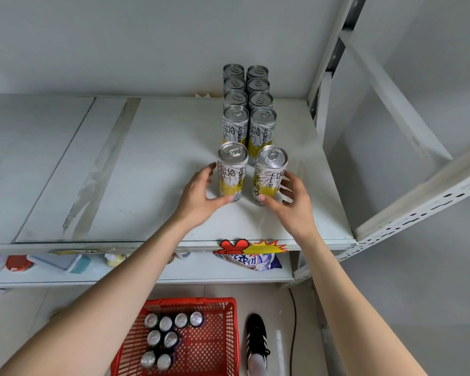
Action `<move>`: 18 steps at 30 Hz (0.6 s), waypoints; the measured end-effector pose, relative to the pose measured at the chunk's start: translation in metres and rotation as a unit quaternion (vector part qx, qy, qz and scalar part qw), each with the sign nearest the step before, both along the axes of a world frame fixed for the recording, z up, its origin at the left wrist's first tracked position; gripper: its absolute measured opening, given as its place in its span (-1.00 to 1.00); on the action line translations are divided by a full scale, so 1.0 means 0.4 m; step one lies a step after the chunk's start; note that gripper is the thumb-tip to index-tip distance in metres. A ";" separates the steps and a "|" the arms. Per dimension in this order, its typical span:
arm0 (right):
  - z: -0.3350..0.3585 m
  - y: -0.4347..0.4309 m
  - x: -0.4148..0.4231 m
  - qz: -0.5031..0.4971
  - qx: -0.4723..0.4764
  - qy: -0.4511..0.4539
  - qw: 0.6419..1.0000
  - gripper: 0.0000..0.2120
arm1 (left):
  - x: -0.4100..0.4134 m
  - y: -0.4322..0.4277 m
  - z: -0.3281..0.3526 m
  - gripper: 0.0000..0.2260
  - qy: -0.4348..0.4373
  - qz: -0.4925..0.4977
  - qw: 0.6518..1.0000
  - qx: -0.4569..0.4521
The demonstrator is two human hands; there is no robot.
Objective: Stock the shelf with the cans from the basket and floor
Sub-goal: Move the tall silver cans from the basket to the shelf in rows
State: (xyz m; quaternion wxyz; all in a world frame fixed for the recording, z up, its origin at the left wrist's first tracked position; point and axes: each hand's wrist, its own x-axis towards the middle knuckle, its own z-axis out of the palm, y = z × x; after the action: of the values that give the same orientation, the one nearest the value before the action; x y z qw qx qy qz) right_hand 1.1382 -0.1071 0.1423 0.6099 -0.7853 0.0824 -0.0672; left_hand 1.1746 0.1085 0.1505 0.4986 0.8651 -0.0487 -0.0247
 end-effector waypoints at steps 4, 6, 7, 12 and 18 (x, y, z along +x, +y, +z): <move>-0.031 0.008 -0.001 -0.001 0.027 -0.019 0.999 -0.31 | -0.007 -0.013 -0.054 -0.36 0.006 -0.006 0.999 -0.036; -0.036 0.010 0.011 -0.001 0.032 -0.031 0.999 -0.38 | 0.005 -0.024 -0.063 -0.45 -0.013 0.002 0.999 -0.041; -0.037 0.011 0.018 -0.002 0.032 -0.036 0.999 -0.42 | 0.014 -0.026 -0.067 -0.49 -0.025 0.010 0.999 -0.036; -0.041 0.014 0.046 -0.009 0.031 -0.051 0.998 -0.49 | 0.048 -0.028 -0.080 -0.54 -0.072 0.010 0.997 0.005; -0.041 0.017 0.087 -0.014 0.027 -0.060 0.998 -0.49 | 0.088 -0.038 -0.085 -0.56 -0.087 0.010 0.996 0.019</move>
State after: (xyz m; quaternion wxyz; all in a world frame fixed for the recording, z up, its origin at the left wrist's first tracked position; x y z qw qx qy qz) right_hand 1.1731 -0.1004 0.1259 0.6333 -0.7622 0.0589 -0.1205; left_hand 1.2099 0.0934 0.1164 0.4763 0.8737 -0.0825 0.0550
